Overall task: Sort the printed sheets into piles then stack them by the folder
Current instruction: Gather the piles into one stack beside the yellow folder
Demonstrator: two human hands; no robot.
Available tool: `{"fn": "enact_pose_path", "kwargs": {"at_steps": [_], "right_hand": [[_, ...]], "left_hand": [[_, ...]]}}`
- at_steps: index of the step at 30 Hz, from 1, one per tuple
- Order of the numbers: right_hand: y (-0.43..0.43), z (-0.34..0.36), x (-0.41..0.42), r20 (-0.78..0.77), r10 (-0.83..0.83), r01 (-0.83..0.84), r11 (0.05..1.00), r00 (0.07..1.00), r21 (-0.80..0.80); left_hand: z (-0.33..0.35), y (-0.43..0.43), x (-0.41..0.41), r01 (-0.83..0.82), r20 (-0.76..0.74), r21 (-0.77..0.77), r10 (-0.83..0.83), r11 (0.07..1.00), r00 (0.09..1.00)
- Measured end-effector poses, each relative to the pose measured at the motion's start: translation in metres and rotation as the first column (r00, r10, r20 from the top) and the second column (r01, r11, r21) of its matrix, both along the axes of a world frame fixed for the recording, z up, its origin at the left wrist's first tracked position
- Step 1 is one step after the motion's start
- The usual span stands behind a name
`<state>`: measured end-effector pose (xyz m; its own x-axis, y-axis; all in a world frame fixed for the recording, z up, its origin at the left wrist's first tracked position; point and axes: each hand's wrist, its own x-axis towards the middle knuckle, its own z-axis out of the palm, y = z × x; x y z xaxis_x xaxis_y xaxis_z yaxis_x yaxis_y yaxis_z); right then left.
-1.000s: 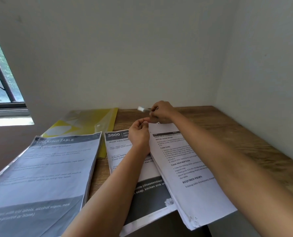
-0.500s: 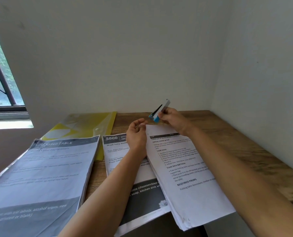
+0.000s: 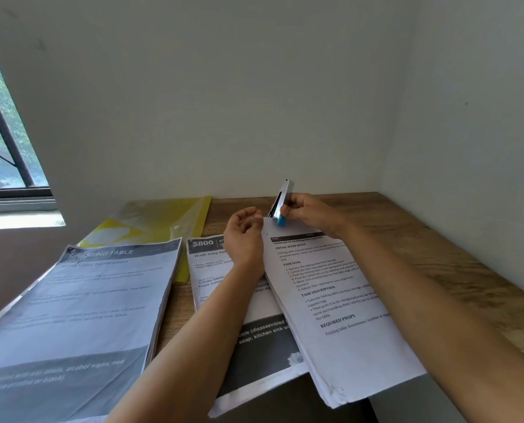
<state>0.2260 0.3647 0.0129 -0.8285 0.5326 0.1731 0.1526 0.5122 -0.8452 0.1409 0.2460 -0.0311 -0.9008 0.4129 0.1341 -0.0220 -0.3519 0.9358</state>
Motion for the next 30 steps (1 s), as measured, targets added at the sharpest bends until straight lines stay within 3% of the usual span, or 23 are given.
{"fn": "enact_pose_path", "kwargs": {"at_steps": [15, 30], "right_hand": [[-0.014, 0.003, -0.006, 0.028, 0.037, -0.038, 0.998, 0.999, 0.041], [-0.016, 0.0, -0.007, -0.006, 0.055, -0.055, 0.998, 0.998, -0.01]], "left_hand": [[0.001, 0.002, -0.005, 0.158, 0.163, 0.168, -0.186, 0.973, 0.969], [0.006, -0.003, -0.001, 0.229, 0.177, 0.232, -0.272, 0.945, 0.946]]}}
